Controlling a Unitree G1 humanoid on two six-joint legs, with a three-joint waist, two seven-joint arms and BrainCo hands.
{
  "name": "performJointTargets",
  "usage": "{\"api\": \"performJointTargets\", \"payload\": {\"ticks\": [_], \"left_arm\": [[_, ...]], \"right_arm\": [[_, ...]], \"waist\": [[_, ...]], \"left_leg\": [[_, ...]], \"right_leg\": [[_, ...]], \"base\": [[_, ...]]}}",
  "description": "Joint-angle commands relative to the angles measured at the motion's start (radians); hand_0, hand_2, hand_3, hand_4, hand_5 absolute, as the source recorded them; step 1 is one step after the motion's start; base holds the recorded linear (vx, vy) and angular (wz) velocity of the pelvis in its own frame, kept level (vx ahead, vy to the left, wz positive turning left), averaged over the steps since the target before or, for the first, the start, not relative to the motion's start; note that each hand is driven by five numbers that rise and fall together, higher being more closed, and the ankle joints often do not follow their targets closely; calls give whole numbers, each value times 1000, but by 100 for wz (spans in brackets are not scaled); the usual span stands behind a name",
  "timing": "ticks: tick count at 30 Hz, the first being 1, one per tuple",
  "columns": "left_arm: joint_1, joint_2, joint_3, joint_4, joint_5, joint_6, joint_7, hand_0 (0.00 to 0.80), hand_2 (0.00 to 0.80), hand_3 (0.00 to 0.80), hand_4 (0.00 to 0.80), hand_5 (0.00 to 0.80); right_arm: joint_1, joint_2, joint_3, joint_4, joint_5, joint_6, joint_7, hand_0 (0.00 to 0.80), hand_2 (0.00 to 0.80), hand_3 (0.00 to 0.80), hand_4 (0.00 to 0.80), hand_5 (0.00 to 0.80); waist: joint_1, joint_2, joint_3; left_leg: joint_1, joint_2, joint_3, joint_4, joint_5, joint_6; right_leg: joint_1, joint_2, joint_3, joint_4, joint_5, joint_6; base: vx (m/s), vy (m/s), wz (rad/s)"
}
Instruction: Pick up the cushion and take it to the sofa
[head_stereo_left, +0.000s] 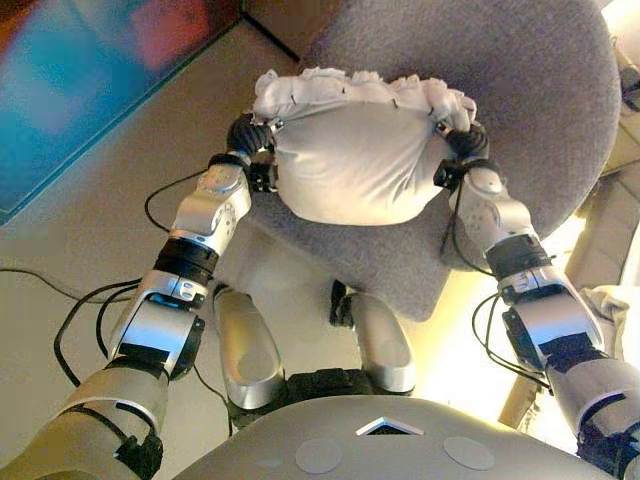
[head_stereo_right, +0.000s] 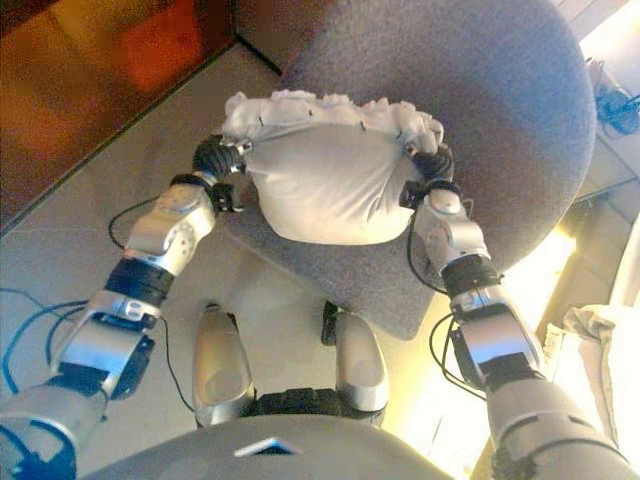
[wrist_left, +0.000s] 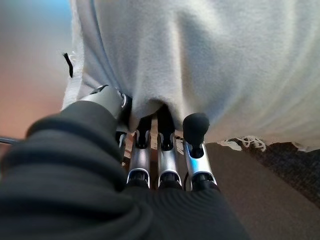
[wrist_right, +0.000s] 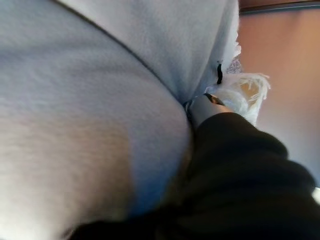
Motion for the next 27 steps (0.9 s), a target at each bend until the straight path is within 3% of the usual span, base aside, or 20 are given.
{"api": "performJointTargets", "payload": {"ticks": [1, 2, 8, 17, 27], "left_arm": [[-16, -8, -48, 20, -4, -13, 23, 191, 191, 191, 191, 191], [-22, -7, -47, 19, 4, -17, 30, 0, 0, 0, 0, 0], [-27, -8, -38, 10, 0, -73, 64, 0, 0, 0, 0, 0], [82, -19, 54, -31, -11, -217, 112, 0, 0, 0, 0, 0], [205, 34, 156, -48, -23, -255, 44, 0, 0, 0, 0, 0]], "right_arm": [[-40, 1, -8, -7, 34, 8, -9, 712, 712, 712, 712, 712], [-45, -4, -11, -3, 36, 4, -21, 0, 0, 0, 0, 0], [-54, -23, -29, -5, 45, -31, -60, 0, 0, 0, 0, 0], [32, -64, -116, -69, 35, -109, -84, 0, 0, 0, 0, 0], [135, -152, -210, -83, 71, -175, -80, 0, 0, 0, 0, 0]], "waist": [[5, 10, 8], [4, 13, 11], [1, 28, 17], [2, 39, -30], [9, 43, -126]], "left_leg": [[12, 51, -44, -106, 154, -51], [10, 50, -45, -109, 156, -52], [14, 46, -41, -129, 166, -52], [70, 39, -33, -181, 174, -51], [159, 36, -6, -233, 168, -48]], "right_leg": [[2, -9, 49, -55, 87, 39], [0, -9, 49, -54, 86, 39], [-4, -9, 53, -56, 79, 34], [54, -5, 63, -98, 61, 28], [152, -7, 73, -178, 53, 28]], "base": [[-50, 55, 1], [-49, 43, 1], [-46, 56, 0], [42, 48, -2], [71, 51, 2]]}}
